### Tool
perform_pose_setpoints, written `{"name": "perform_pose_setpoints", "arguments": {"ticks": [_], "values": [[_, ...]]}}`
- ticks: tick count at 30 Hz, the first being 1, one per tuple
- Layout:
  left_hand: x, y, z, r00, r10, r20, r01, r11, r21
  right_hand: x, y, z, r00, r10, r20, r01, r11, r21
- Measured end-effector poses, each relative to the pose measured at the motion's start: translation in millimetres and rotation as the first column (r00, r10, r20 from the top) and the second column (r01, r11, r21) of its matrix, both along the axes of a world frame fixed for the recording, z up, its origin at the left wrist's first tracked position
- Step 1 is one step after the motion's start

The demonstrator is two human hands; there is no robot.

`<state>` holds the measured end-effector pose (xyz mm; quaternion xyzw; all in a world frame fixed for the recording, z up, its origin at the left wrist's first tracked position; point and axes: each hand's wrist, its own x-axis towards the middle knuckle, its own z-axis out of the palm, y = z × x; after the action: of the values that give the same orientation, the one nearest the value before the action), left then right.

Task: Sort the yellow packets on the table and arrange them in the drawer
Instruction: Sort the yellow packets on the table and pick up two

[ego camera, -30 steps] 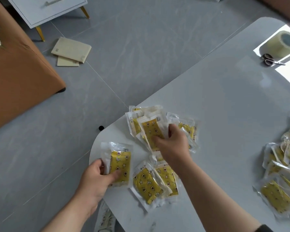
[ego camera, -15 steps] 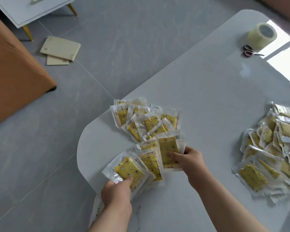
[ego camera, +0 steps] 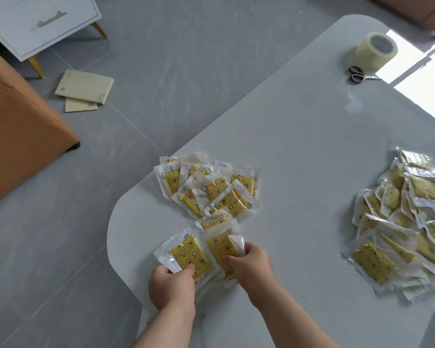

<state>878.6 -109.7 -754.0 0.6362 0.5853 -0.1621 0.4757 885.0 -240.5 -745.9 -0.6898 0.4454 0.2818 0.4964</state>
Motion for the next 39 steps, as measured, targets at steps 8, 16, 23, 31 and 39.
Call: {"name": "perform_pose_setpoints", "arguments": {"ticks": [8, 16, 23, 31, 39], "values": [[7.1, 9.3, 0.1, 0.997, -0.071, 0.015, 0.072, 0.986, -0.150, -13.6, 14.2, -4.4, 1.000, -0.009, 0.019, 0.008, 0.998, 0.061], [-1.6, 10.4, 10.0, 0.945, -0.283, 0.165, 0.308, 0.939, -0.153, -14.5, 20.6, 4.8, 0.992, -0.100, 0.079, 0.081, 0.972, 0.220], [7.1, 38.3, 21.5, 0.950, -0.184, 0.253, 0.286, 0.839, -0.463, -4.5, 10.1, 24.5, 0.964, -0.216, 0.155, 0.157, 0.933, 0.323], [62.6, 64.6, 79.7, 0.936, -0.056, 0.346, 0.272, 0.742, -0.614, 26.2, -16.5, 78.0, 0.897, -0.369, 0.245, 0.290, 0.907, 0.305], [104.3, 56.2, 190.1, 0.876, -0.121, 0.467, 0.426, 0.649, -0.631, 46.9, -35.8, 206.7, 0.801, -0.501, 0.327, 0.351, 0.836, 0.422]]}}
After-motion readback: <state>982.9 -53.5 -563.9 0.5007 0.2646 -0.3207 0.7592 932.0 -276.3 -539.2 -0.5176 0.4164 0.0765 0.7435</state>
